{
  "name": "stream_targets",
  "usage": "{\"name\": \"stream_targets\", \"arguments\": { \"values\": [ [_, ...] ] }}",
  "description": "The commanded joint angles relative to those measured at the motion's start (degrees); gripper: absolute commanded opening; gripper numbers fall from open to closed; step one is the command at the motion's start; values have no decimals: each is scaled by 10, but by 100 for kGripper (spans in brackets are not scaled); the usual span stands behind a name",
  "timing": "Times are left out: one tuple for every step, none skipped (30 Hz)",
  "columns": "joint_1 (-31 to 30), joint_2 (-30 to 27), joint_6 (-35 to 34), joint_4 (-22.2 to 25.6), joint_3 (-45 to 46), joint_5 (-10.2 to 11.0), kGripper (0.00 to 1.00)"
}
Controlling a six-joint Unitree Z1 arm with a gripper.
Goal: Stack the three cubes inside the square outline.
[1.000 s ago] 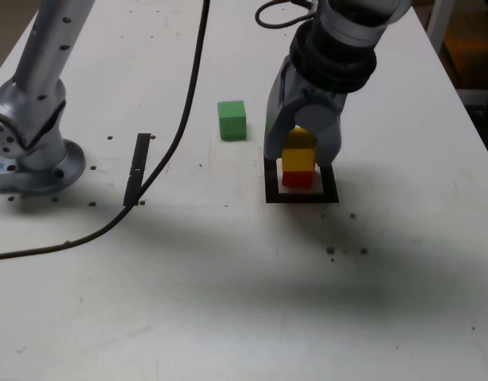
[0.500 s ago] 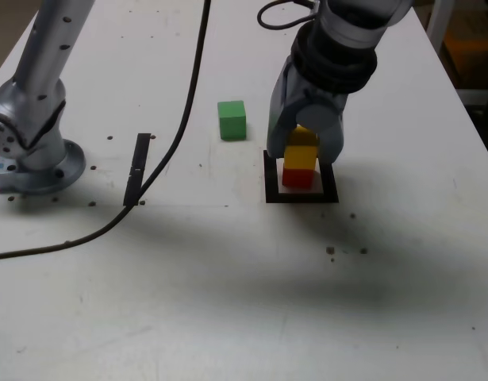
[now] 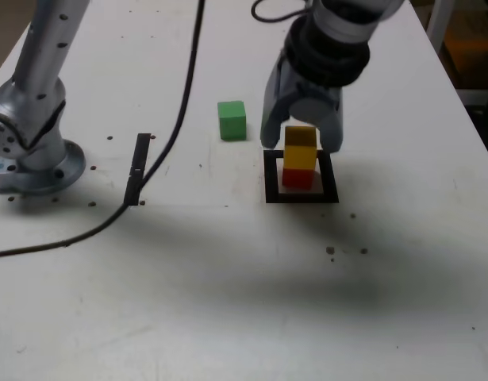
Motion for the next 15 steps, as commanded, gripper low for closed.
{"name": "stream_targets", "arguments": {
  "values": [
    [2, -23, -2, 6, -5, 7, 68],
    [3, -30, -3, 9, -6, 10, 69],
    [4, -38, -4, 11, -6, 13, 69],
    [5, -47, -4, 15, -7, 17, 69],
    [8, -56, -5, 19, -7, 19, 69],
    [11, -65, -5, 23, -7, 22, 69],
    [15, -74, -6, 29, -7, 24, 69],
    [20, -82, -6, 35, -6, 26, 69],
    [26, -91, -6, 41, -4, 28, 69],
    [32, -98, -5, 47, 0, 29, 69],
    [40, -105, -3, 51, 5, 29, 69],
    [49, -112, -1, 54, 12, 30, 69],
    [58, -117, 2, 57, 21, 30, 69],
    [68, -122, 5, 58, 31, 29, 69],
    [81, -127, 10, 57, 46, 27, 69]
  ]
}}
